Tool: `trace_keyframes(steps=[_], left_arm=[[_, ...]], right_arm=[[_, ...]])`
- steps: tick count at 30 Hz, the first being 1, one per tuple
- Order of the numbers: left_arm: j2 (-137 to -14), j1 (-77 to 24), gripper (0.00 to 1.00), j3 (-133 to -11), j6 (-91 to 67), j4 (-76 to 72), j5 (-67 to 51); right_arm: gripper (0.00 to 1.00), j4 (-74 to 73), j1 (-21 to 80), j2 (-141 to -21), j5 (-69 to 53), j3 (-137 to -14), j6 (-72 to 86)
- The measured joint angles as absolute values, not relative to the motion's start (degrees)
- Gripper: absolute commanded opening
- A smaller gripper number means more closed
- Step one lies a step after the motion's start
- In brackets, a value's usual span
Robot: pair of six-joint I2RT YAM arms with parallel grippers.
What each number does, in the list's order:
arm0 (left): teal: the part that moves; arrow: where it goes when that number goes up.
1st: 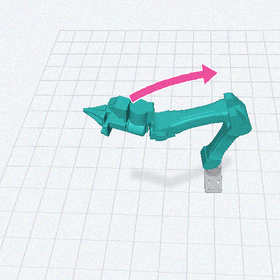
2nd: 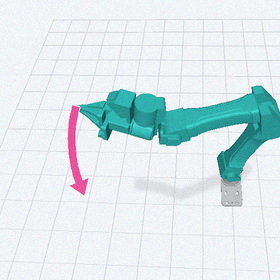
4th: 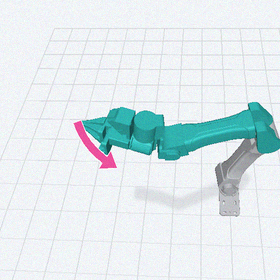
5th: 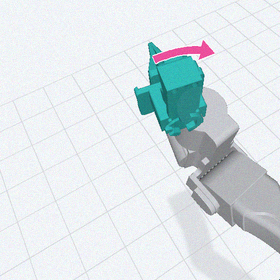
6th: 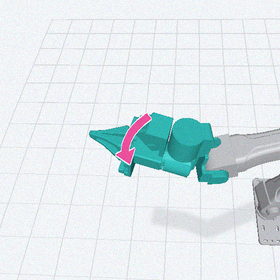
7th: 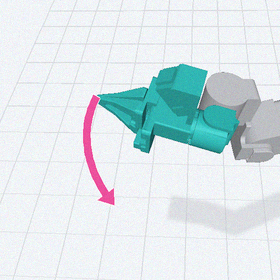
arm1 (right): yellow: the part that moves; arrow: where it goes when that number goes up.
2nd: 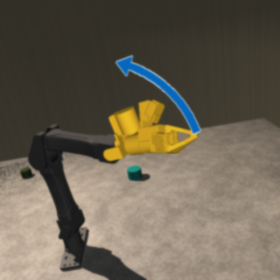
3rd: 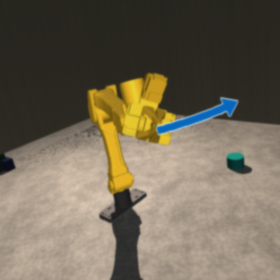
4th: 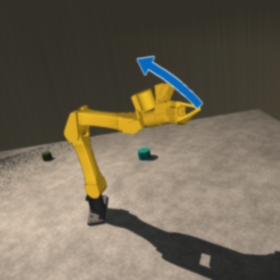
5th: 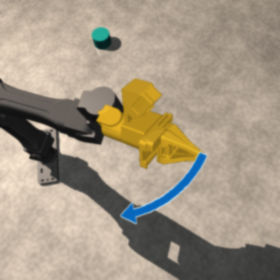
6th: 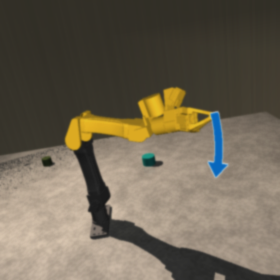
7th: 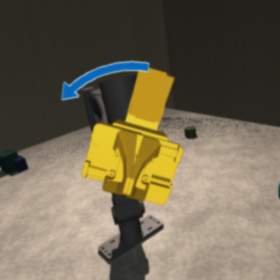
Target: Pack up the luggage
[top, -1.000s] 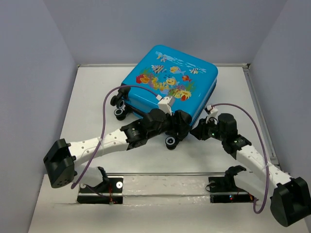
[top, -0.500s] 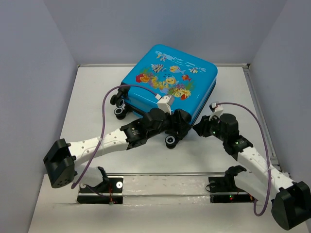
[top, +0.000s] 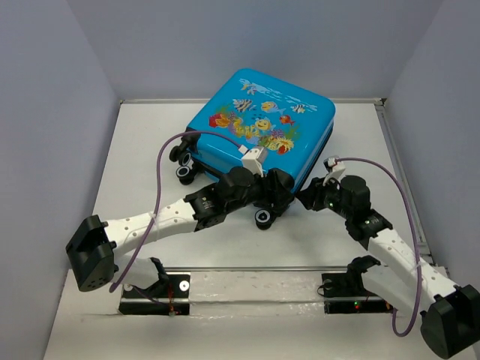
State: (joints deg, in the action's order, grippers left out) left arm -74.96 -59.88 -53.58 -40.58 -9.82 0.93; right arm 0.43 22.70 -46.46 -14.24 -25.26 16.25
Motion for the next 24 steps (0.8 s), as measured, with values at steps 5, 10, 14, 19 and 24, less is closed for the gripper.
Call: trace_keyframes(steps=[5,10,14,19,24], left_arm=[[-74.85,-59.64,0.06,-53.58,-40.32,-9.56,0.67],[-74.72,-59.44,0.06,-53.58,-40.07,-9.08,0.47],[-74.72,-59.37,0.06,-53.58,-39.9,-9.06,0.21],[-74.72,-59.37,0.06,-53.6,-39.92,-9.15,-0.01],[-74.72,-59.13,0.06,-53.6,-39.53,-8.99,0.01]], right_arm=[[0.41,0.84,22.68,-46.52,-16.62,-24.97,16.27],[0.42,2.68,22.65,-48.03,-19.88,-24.49,16.32],[0.55,4.67,22.61,-47.88,-21.82,-22.98,16.84],[0.54,7.31,22.7,-47.55,-22.55,-21.28,18.02],[0.53,9.56,22.68,-49.43,-22.92,-21.1,18.85]])
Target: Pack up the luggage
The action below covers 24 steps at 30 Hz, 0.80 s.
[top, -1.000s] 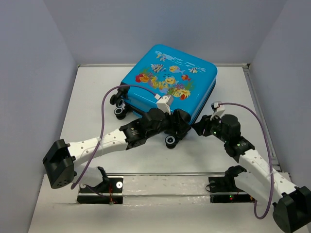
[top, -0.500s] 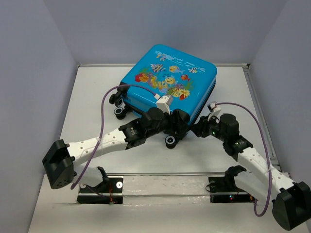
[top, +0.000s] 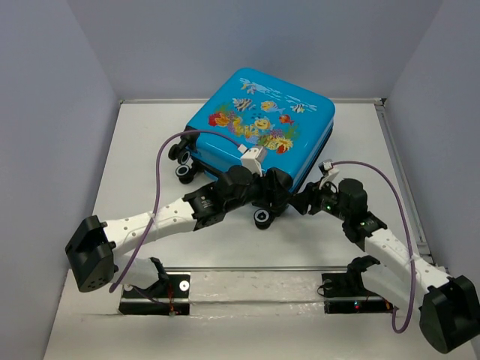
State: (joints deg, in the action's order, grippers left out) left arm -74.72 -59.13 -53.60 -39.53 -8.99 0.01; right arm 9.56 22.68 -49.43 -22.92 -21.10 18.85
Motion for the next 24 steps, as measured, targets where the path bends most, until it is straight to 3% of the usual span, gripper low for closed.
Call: trace_keyframes(steps=[2,8,10,12,15,20,24], left_arm=[[-74.72,-59.11,0.06,-53.6,-39.42,-8.99,0.03],[-74.7,-58.81,0.06,-53.6,-39.16,-9.1,0.05],[-74.52,-58.72,0.06,-53.6,-39.16,-9.19,0.1],[-74.5,-58.72,0.06,-53.6,-39.16,-9.19,0.1],[-74.48,-58.72,0.06,-53.6,-39.16,-9.19,0.05],[-74.48,-58.72,0.06,-53.6,-39.22,-9.23,-0.01],[-74.48,-58.72,0.06,-53.6,-39.31,-9.28,-0.08]], right_arm=[[0.52,10.83,22.68,-49.54,-22.63,-20.49,19.11],[0.35,15.55,22.68,-52.01,-22.35,-19.38,19.68],[0.37,18.22,22.68,-53.1,-22.39,-18.35,20.73],[0.44,20.36,22.63,-53.21,-22.48,-17.37,21.5],[0.46,21.87,22.61,-52.47,-22.44,-16.12,22.24],[0.43,22.79,22.92,-51.83,-21.82,-15.16,22.5],[0.35,23.68,22.94,-52.75,-21.52,-15.25,22.57]])
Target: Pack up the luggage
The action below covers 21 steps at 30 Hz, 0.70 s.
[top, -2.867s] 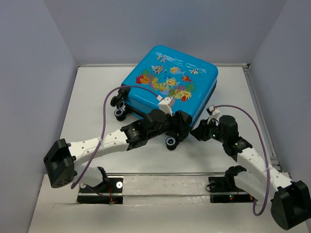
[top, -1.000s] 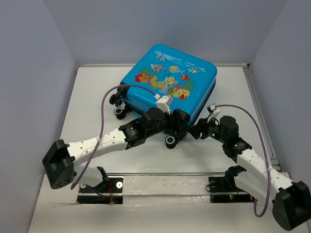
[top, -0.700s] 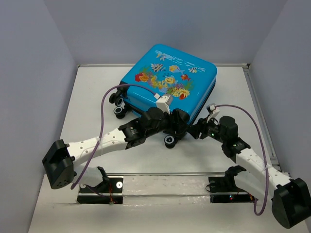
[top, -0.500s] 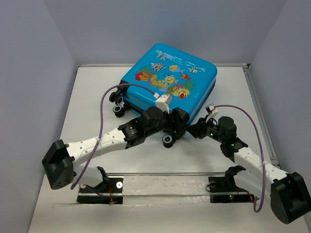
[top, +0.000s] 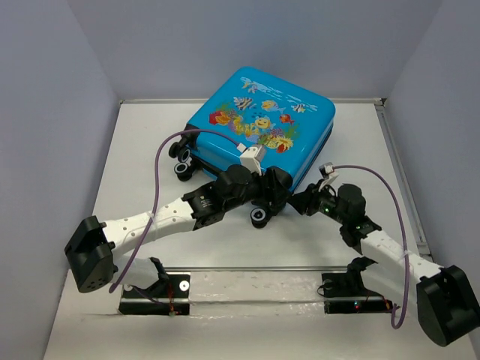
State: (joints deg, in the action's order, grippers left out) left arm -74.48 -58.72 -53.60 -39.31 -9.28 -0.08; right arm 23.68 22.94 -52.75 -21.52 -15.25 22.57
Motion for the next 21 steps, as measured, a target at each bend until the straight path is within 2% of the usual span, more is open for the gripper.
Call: trace_keyframes(steps=[5,6,7,21], left_arm=[[-74.48,-58.72,0.06,-53.6,-39.31,-9.39,-0.03],[-74.48,-58.72,0.06,-53.6,-39.31,-9.39,-0.01],[-74.48,-58.7,0.06,-53.6,-39.29,-9.39,-0.01],[-75.35,-58.37,0.06,-54.7,-39.22,-9.06,-0.23]], right_arm=[[0.21,24.27,22.94,-53.01,-21.71,-15.27,22.98],[0.16,24.47,22.94,-53.15,-21.63,-15.27,22.98],[0.07,24.64,22.94,-53.39,-21.67,-15.27,23.09],[0.07,23.62,25.1,-51.99,-16.58,-14.9,24.14]])
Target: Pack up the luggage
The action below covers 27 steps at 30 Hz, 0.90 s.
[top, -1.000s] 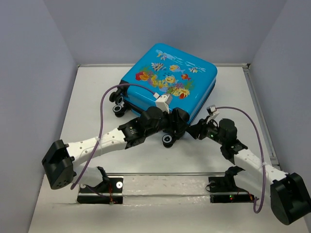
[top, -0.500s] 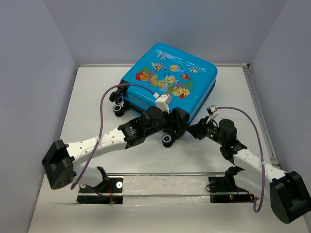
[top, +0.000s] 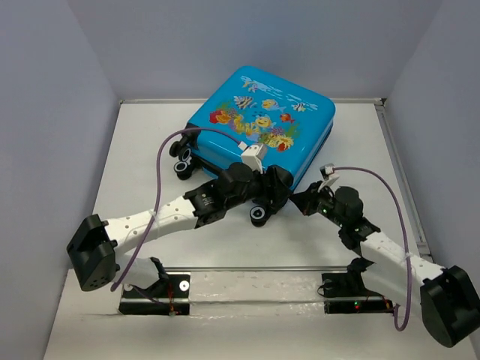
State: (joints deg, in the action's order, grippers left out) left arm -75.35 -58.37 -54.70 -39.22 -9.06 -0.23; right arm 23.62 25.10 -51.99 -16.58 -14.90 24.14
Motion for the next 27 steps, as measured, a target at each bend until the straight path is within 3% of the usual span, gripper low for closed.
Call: trace_keyframes(steps=[15,20,27], left_arm=[[-84.62,-57.08,0.06,-65.12,-41.17,-2.22,-8.29],[-84.44,-54.89,0.06,-67.35,-41.32,2.55,-11.57],[-88.68,-53.8,0.06,-73.32,-39.97,8.45,-10.2]], right_arm=[[0.07,21.87,58.81,-51.7,24.86,-13.91,28.27],[0.07,28.58,67.22,-63.46,40.16,-17.43,30.55],[0.07,62.54,72.62,-92.6,62.22,-22.76,29.85]])
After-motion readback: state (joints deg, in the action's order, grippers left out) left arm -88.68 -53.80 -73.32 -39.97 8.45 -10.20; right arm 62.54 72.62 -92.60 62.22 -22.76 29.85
